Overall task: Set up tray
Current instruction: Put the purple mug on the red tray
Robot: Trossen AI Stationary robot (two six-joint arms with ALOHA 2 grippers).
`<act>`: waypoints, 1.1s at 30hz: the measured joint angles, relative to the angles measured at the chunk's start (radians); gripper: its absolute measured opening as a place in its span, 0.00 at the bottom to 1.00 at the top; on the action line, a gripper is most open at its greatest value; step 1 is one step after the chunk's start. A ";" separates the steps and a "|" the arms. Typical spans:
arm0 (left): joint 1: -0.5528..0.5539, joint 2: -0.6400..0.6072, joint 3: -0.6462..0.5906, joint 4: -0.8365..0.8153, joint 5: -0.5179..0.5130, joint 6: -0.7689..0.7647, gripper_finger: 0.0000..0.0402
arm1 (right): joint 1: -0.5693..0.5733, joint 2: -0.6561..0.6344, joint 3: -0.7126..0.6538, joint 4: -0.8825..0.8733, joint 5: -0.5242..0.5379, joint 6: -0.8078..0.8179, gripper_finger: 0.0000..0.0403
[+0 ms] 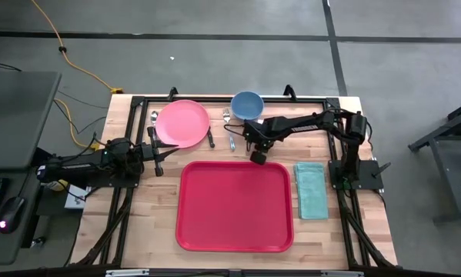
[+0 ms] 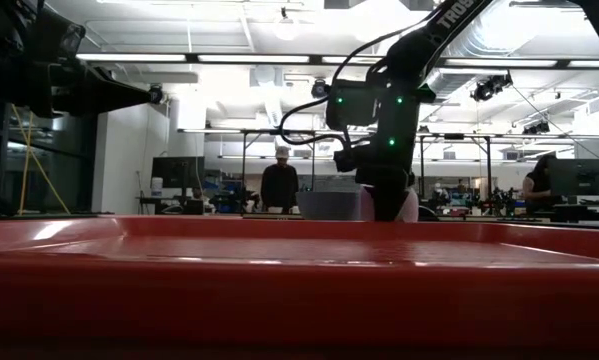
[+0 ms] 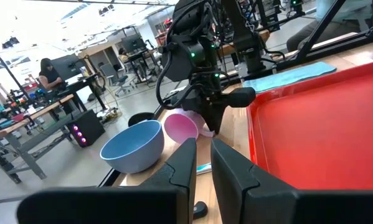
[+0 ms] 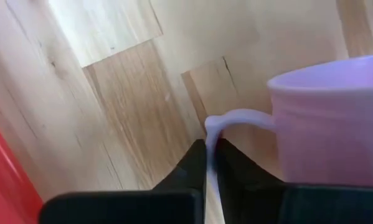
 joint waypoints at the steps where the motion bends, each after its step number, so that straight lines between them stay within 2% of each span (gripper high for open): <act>1: 0.000 0.000 0.000 0.000 0.000 0.000 0.20 | 0.002 -0.002 0.000 -0.004 0.004 0.015 0.01; 8: 0.000 0.000 0.000 0.000 0.000 0.000 0.20 | 0.047 -0.036 -0.002 -0.037 -0.007 0.110 0.00; 11: 0.000 0.000 0.000 0.000 0.000 0.000 0.20 | 0.077 -0.083 -0.002 -0.030 -0.044 0.165 0.00; 16: 0.000 0.000 0.000 0.000 0.000 0.000 0.20 | 0.130 -0.191 -0.002 0.017 -0.035 0.254 0.00; 20: 0.000 0.000 0.000 0.000 0.000 0.000 0.20 | 0.181 -0.289 -0.002 0.117 -0.028 0.328 0.00; 25: 0.000 0.000 0.000 0.000 0.002 -0.001 0.20 | 0.260 -0.389 -0.001 0.280 0.053 0.386 0.00; 29: 0.000 0.000 0.000 0.006 0.030 -0.057 0.20 | 0.323 -0.442 -0.001 0.446 0.118 0.359 0.00; 33: 0.000 0.000 0.000 0.089 0.102 -0.138 0.20 | 0.379 -0.466 0.001 0.622 0.178 0.304 0.00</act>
